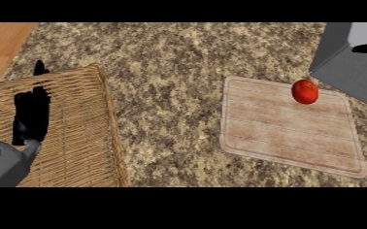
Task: Pick the cupcake from the cutting board and place it in the cardboard box
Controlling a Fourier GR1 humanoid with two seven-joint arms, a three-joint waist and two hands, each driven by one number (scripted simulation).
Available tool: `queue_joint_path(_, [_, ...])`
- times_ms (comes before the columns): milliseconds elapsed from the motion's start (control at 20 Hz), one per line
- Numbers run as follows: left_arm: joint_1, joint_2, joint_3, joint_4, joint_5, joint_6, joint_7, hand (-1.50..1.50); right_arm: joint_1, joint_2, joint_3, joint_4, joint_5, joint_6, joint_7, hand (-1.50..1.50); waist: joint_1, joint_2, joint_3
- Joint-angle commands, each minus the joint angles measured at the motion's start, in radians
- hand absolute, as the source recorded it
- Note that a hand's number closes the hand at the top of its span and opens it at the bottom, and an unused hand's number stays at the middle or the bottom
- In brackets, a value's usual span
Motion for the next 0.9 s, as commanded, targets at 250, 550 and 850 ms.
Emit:
queue_joint_path(250, [0.009,0.062,-0.078,0.037,-0.04,-0.013,-0.003,0.0,0.006,-0.141,-0.132,0.023,-0.13,0.165,0.004,-1.5,-0.007,0.011,0.001])
queue_joint_path(550, [0.032,0.061,-0.089,0.024,-0.011,0.007,-0.04,0.0,0.08,-0.241,-0.163,0.023,-0.161,0.232,0.036,-1.5,-0.008,0.013,0.003])
queue_joint_path(850, [0.02,0.071,-0.1,0.012,0.017,0.022,-0.047,0.0,0.131,-0.317,-0.175,0.023,-0.172,0.267,0.025,-1.5,-0.025,0.02,0.008])
